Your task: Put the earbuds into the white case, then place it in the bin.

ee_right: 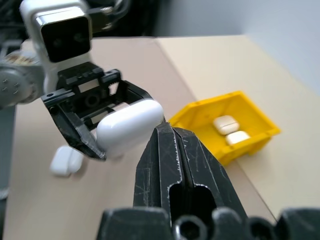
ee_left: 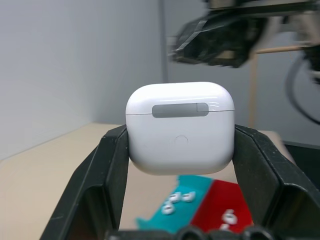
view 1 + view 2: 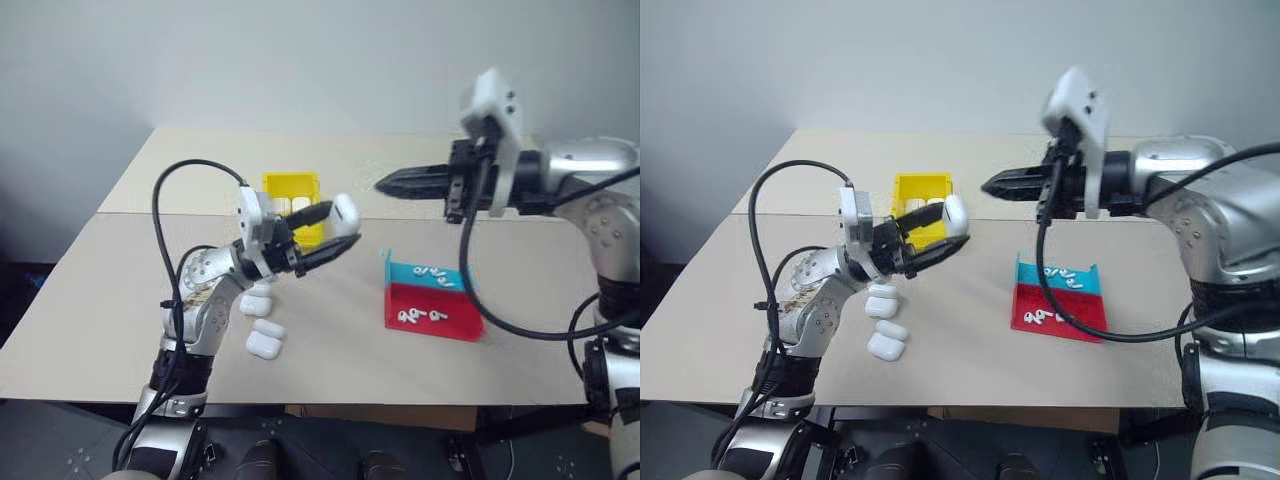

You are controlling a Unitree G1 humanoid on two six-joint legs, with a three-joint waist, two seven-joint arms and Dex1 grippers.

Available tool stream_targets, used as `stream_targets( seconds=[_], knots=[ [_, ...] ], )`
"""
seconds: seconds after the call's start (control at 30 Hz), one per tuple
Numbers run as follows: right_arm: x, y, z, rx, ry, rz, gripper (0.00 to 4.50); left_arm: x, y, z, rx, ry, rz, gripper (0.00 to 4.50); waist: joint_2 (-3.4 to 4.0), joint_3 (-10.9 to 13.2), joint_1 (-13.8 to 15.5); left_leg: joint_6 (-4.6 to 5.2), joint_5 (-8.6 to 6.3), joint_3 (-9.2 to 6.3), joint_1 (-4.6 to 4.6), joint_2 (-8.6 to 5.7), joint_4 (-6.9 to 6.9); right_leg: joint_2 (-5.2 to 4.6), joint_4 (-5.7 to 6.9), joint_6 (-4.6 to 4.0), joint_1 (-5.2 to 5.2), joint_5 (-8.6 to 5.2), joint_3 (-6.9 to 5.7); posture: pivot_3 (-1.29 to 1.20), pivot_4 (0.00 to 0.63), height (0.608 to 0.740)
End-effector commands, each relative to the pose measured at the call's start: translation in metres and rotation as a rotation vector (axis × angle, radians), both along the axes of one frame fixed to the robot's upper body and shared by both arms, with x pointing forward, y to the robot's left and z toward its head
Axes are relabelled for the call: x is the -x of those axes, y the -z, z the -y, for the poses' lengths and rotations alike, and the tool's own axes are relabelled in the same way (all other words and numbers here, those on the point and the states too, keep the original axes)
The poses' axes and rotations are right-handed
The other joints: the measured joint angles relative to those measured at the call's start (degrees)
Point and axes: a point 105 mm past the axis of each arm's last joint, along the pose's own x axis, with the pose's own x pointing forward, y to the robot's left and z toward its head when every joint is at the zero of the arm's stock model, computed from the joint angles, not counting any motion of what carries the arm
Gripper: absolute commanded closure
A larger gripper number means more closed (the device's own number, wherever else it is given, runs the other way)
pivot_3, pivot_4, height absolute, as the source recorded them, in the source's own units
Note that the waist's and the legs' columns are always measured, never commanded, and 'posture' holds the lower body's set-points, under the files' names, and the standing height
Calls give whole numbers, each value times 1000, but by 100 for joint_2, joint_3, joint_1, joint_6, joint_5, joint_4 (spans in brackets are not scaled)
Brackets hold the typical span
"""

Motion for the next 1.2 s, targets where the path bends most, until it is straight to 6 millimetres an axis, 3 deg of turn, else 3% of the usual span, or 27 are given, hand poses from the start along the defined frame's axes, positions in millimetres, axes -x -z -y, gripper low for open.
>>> stream_targets(
  seconds=[0.03,0.17,0.37,0.57,0.63,0.73,0.93,1.0,1.2],
  knots=[
    [2,10,8,-40,113,102,4481,-29,-27,-25,64,-289,23,1718,-2,0,22,0,0,1,0,0,0,-1,-1,1,-2,0,1,0,150,740],
    [-1,31,4,-71,191,113,4481,-74,-30,-40,83,-544,-58,1718,-3,0,62,2,2,0,-1,-6,8,-1,5,8,-1,4,2,0,150,740],
    [5,39,-11,-111,192,109,4481,-126,-15,-34,-4,-679,-163,1718,-5,1,89,2,2,0,-2,-8,-1,1,-5,11,-3,5,-2,0,150,740],
    [10,43,-16,-104,192,116,4481,-145,4,-23,-70,-691,-241,1718,-7,2,91,2,2,-1,-25,-11,0,-2,-9,11,-17,5,-7,0,150,740],
    [12,44,-16,-104,189,115,4500,-147,11,-21,-96,-691,-259,978,-7,2,89,2,2,-2,-25,-11,0,-1,-8,11,-18,5,-8,0,150,740],
    [14,47,-16,-99,189,110,4500,-148,16,-21,-117,-693,-265,36,-7,3,84,1,3,-1,-25,-11,1,-1,-7,11,-18,5,-8,0,150,740],
    [13,52,-14,-107,191,96,4500,-141,-1,-41,-16,-700,-163,14,-7,2,78,-1,4,-2,-25,-10,1,-1,-4,11,-18,5,-8,0,150,740],
    [14,54,-15,-107,187,90,4500,-132,-7,-50,27,-632,-153,14,-7,2,56,-1,4,-1,-24,-9,-1,-1,-4,11,-18,5,-6,0,150,740],
    [15,75,-12,-76,181,75,4500,-52,4,-77,-138,-428,-144,14,-5,1,-85,-8,8,0,-19,-4,-6,0,4,10,-18,5,-1,0,150,740]
  ],
)
